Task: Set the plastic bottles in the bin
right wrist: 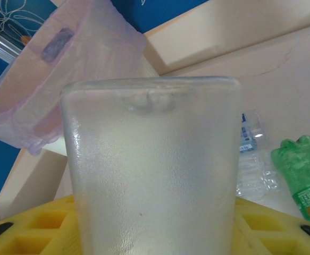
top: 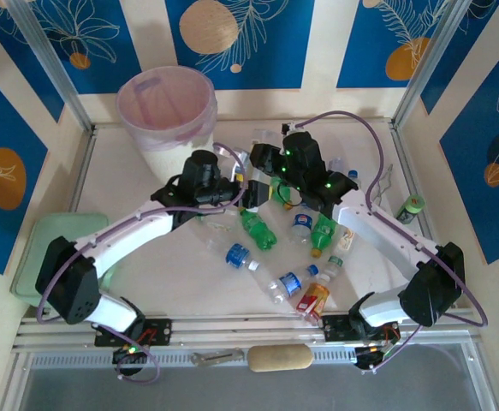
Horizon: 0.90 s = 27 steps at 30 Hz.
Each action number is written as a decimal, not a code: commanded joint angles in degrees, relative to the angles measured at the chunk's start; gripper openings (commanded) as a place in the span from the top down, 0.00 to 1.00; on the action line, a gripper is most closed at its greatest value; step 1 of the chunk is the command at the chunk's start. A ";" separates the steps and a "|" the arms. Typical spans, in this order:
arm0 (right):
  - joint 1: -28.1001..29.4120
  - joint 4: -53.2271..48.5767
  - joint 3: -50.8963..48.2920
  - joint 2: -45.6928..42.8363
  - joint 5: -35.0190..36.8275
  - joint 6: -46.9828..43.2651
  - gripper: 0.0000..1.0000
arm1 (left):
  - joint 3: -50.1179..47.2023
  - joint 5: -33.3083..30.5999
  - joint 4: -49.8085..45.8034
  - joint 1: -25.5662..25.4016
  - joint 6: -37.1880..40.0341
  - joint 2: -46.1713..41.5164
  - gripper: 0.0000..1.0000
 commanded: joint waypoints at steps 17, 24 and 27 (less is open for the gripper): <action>-0.79 1.62 0.52 -0.57 -0.85 0.44 0.18 | 1.43 -2.53 -0.30 -1.10 3.35 0.18 0.41; -8.32 4.44 -3.97 -7.77 -6.64 2.75 0.01 | 5.99 -7.57 -6.90 0.31 10.46 -0.58 0.41; -11.09 6.15 -7.50 -12.36 -7.61 2.58 0.01 | 10.63 -9.20 -11.06 2.49 13.91 0.08 0.42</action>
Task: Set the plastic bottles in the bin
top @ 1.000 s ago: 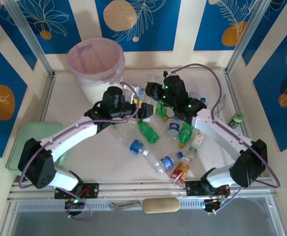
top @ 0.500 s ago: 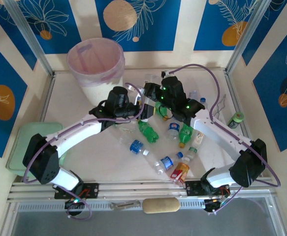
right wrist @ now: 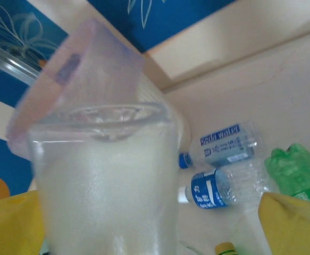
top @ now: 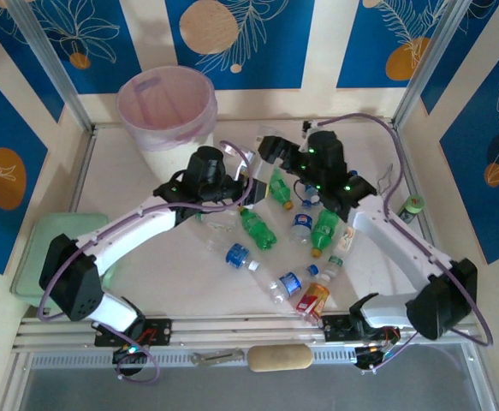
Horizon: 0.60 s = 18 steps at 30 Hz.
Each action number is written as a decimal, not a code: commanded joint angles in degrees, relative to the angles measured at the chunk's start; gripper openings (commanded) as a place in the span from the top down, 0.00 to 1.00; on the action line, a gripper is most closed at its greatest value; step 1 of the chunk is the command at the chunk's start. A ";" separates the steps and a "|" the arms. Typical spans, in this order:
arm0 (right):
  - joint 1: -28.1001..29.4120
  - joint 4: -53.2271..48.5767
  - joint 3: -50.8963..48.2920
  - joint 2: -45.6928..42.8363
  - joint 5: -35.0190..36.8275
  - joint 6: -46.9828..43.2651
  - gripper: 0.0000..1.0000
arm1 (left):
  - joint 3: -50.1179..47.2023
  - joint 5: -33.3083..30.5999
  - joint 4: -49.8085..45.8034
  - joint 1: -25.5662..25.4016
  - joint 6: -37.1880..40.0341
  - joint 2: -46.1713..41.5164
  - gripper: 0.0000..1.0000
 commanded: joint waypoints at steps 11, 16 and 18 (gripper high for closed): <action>-6.27 1.88 -11.49 -15.37 2.31 -1.14 0.00 | 34.08 -8.54 -16.68 16.54 17.91 7.32 0.46; -6.82 -0.23 -13.18 -16.31 2.51 -1.31 0.00 | 50.15 -10.58 -22.85 23.45 21.88 15.62 0.46; -7.02 -0.60 -13.92 -16.74 2.62 -1.32 0.00 | 52.82 -12.30 -23.01 25.42 23.59 18.20 0.46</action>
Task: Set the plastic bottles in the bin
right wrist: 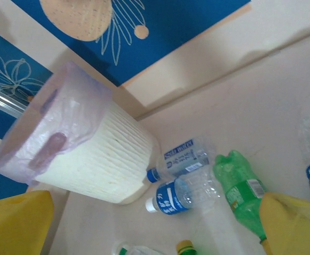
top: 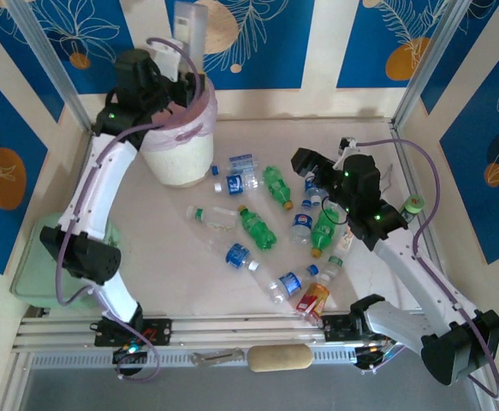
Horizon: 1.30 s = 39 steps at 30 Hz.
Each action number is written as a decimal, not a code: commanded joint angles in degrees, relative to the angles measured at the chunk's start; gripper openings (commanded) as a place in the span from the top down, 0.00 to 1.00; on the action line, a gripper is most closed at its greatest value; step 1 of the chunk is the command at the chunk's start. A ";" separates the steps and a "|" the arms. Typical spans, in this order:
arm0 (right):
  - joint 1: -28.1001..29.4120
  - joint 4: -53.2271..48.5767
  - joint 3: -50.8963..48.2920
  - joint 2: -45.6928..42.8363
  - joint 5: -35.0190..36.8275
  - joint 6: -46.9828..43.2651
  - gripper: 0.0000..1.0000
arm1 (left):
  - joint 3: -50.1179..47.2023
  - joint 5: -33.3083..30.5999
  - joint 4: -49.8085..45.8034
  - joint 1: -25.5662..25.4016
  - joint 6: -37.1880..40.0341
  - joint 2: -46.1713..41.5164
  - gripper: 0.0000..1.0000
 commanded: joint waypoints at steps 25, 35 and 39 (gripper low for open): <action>-0.37 -3.42 -3.31 -2.74 2.20 0.37 0.00 | -2.53 -4.28 -0.75 9.04 0.09 18.16 0.38; -0.34 -3.85 -3.36 -2.59 2.39 0.64 0.00 | -3.74 -4.65 -0.96 9.05 -0.13 18.08 0.25; -0.33 -3.94 -3.41 -2.90 2.54 0.44 0.00 | -3.74 -4.54 -0.91 9.06 -0.61 17.73 0.24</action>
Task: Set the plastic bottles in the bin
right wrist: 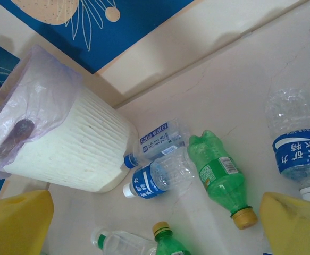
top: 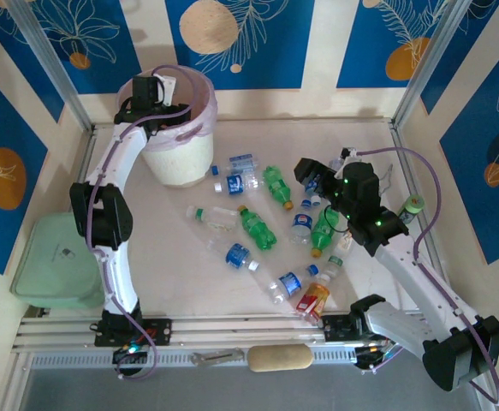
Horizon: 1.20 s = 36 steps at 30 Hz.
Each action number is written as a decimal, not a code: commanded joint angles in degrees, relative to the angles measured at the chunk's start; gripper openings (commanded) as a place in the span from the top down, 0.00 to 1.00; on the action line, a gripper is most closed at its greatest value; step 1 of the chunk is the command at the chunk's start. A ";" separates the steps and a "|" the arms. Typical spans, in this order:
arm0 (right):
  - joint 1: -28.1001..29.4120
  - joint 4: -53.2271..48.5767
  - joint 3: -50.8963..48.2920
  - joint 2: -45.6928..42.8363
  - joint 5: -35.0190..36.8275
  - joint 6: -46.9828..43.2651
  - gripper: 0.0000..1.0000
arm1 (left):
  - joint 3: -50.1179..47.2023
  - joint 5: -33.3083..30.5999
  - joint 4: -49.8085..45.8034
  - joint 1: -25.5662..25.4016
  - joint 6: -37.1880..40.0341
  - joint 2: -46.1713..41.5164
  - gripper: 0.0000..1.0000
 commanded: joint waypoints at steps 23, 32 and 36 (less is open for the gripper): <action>0.99 -18.75 7.86 14.91 -1.88 -3.49 0.01 | -9.54 11.96 4.08 0.41 -11.30 -21.22 0.00; 4.07 -26.95 14.10 26.63 0.26 -4.71 0.08 | -38.23 30.17 27.19 -0.53 -31.60 -38.72 0.00; 5.39 -30.23 16.50 32.08 3.37 -4.63 0.11 | -44.76 28.33 22.41 -2.28 -30.31 -44.19 0.00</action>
